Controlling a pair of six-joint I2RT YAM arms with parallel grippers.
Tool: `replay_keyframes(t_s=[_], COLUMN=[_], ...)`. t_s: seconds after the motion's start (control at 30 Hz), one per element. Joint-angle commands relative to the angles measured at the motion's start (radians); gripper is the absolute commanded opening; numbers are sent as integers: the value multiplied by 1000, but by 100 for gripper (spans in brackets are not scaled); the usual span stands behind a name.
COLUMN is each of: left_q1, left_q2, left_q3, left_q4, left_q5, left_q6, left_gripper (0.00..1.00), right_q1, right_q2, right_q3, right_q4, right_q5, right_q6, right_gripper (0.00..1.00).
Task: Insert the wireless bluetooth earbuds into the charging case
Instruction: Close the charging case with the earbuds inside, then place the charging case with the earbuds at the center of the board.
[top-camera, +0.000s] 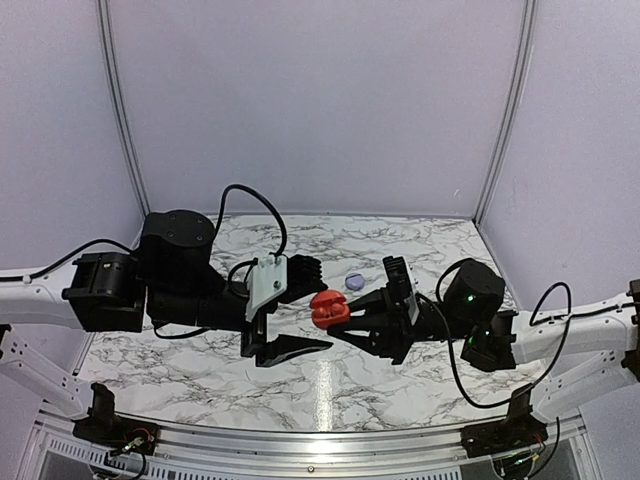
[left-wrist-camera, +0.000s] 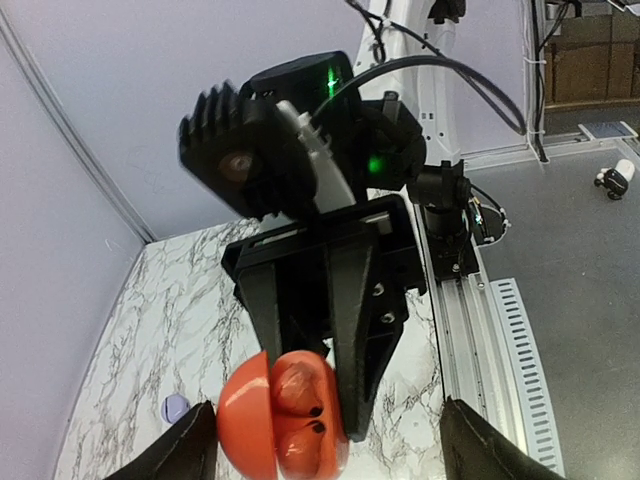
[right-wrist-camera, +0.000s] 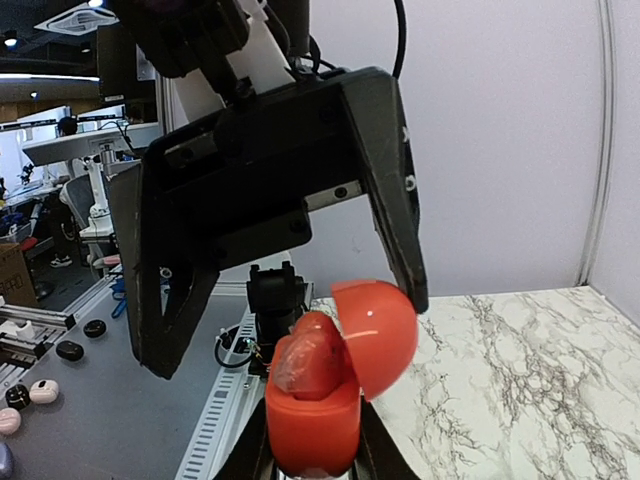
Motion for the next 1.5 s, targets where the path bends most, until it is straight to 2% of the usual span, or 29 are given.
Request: replay_keyframes(t_s=[0.0, 0.23, 0.33, 0.57, 0.67, 0.87, 1.03, 1.47], left_q1=[-68, -93, -95, -95, -95, -94, -93, -119], left_q2=[21, 53, 71, 26, -11, -77, -38, 83], left_q3=[36, 44, 50, 68, 67, 18, 30, 81], left_q4=[-58, -109, -134, -133, -120, -33, -41, -130], left_q5=[32, -12, -29, -27, -71, -265, -292, -225], left_q6=[60, 97, 99, 96, 98, 157, 187, 231], left_gripper=[77, 66, 65, 71, 74, 86, 88, 74], right_q1=[-30, -39, -40, -40, -40, -39, -41, -41], right_q2=[16, 18, 12, 10, 7, 5, 5, 24], right_q3=[42, 44, 47, 42, 40, 41, 49, 62], right_q4=[38, 51, 51, 24, 19, 19, 12, 38], right_q5=[49, 50, 44, 40, 46, 31, 26, 28], right_q6=[74, 109, 107, 94, 102, 113, 119, 191], right_gripper=[0, 0, 0, 0, 0, 0, 0, 0])
